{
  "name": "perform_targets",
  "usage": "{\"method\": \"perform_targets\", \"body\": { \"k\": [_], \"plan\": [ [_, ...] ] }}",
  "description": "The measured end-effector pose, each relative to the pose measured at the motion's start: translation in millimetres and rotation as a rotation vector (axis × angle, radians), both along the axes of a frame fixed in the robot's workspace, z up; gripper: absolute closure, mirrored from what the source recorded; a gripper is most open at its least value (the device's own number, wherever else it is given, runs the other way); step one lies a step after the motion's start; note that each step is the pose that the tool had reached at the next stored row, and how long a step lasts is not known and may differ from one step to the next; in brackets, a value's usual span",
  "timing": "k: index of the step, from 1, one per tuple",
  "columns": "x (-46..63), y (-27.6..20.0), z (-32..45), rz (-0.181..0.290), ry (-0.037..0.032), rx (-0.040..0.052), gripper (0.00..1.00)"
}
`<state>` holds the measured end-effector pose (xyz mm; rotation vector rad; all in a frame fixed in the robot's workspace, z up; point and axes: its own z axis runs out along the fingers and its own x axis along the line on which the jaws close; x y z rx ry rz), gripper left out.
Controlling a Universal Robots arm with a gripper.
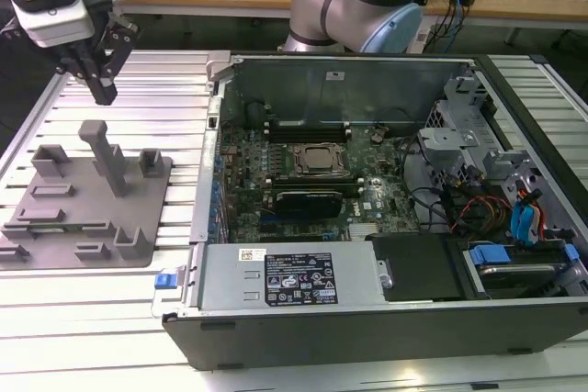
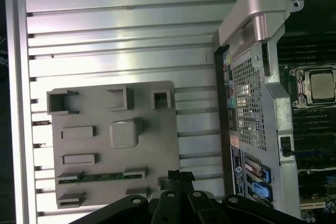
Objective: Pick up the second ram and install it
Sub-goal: 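Reach for the second ram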
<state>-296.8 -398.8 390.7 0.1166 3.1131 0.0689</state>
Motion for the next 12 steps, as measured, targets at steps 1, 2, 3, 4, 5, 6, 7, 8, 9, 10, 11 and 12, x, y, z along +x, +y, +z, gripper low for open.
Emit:
{"method": "perform_targets", "body": {
  "k": [1,2,3,4,5,6,7,8,9,10,11,12],
  "plan": [
    [-1.7,0.0,-0.4,0.0,0.0,0.0,0.92],
    [-4.6,0.0,-1.0,0.0,0.0,0.0,0.92],
    [-7.2,0.0,-1.4,0.0,0.0,0.0,0.92],
    [-9.9,0.0,-1.9,0.0,0.0,0.0,0.92],
    [-11.2,0.0,-2.1,0.0,0.0,0.0,0.92],
    [-13.1,0.0,-2.5,0.0,0.0,0.0,0.92],
    [-16.0,0.0,-3.0,0.0,0.0,0.0,0.92],
    [-19.0,0.0,-3.4,0.0,0.0,0.0,0.92],
    [-20.3,0.0,-3.6,0.0,0.0,0.0,0.92],
    [-21.7,0.0,-3.8,0.0,0.0,0.0,0.92],
    [-25.3,0.0,-4.2,0.0,0.0,0.0,0.92],
    [-26.9,0.0,-4.3,0.0,0.0,-0.0001,0.92]
  ]
}}
